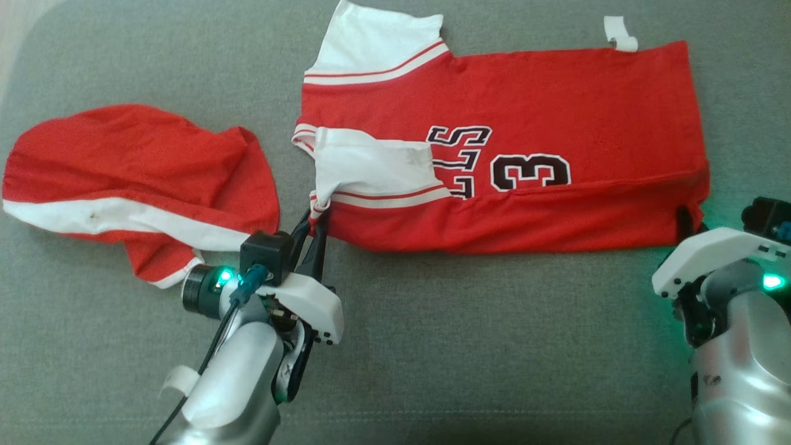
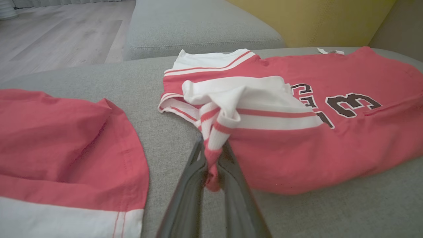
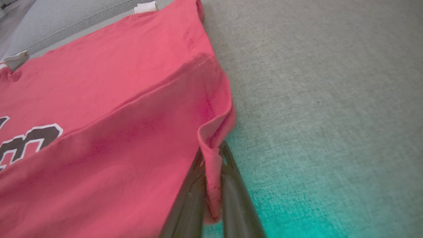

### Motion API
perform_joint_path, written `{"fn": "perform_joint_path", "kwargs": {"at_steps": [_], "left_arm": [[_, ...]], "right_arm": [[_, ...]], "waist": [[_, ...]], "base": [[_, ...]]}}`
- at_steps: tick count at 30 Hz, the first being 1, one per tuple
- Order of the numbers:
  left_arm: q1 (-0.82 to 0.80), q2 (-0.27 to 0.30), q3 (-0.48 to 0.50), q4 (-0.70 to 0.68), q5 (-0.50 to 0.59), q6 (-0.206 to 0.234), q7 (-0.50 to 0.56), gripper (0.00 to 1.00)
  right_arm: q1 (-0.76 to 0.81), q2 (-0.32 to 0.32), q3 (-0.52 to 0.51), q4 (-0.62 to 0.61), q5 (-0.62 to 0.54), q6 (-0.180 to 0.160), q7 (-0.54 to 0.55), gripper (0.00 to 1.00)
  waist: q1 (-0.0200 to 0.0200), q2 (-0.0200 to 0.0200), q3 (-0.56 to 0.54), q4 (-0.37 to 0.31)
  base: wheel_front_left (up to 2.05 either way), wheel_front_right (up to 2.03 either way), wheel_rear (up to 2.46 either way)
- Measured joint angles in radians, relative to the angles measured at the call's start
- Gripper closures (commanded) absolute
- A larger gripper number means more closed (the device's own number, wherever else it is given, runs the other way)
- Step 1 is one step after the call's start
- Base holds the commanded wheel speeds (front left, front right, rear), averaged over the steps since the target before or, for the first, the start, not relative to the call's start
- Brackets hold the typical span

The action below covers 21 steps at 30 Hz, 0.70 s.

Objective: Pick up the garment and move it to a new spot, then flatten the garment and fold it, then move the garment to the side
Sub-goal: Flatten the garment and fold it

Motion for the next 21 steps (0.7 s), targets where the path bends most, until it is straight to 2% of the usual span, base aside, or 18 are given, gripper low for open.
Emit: {"fn": "perform_joint_path", "kwargs": {"at_steps": [10,21], "left_arm": [[0.009,0.012,-0.001,0.019,-0.011,0.001,0.004,1.0],[0.13,0.021,-0.015,0.009,-0.059,-0.007,0.062,1.0]], "right_arm": [[0.063,-0.005,-0.014,0.009,0.025,0.0,0.01,1.0],[0.226,-0.013,-0.01,-0.097,0.09,0.0,0.15,1.0]], "waist": [[0.0,0.0,-0.083,-0.019],[0.0,0.0001,-0.207,-0.026]], "base": [[0.0,0.0,0.0],[0.0,0.0,0.0]]}}
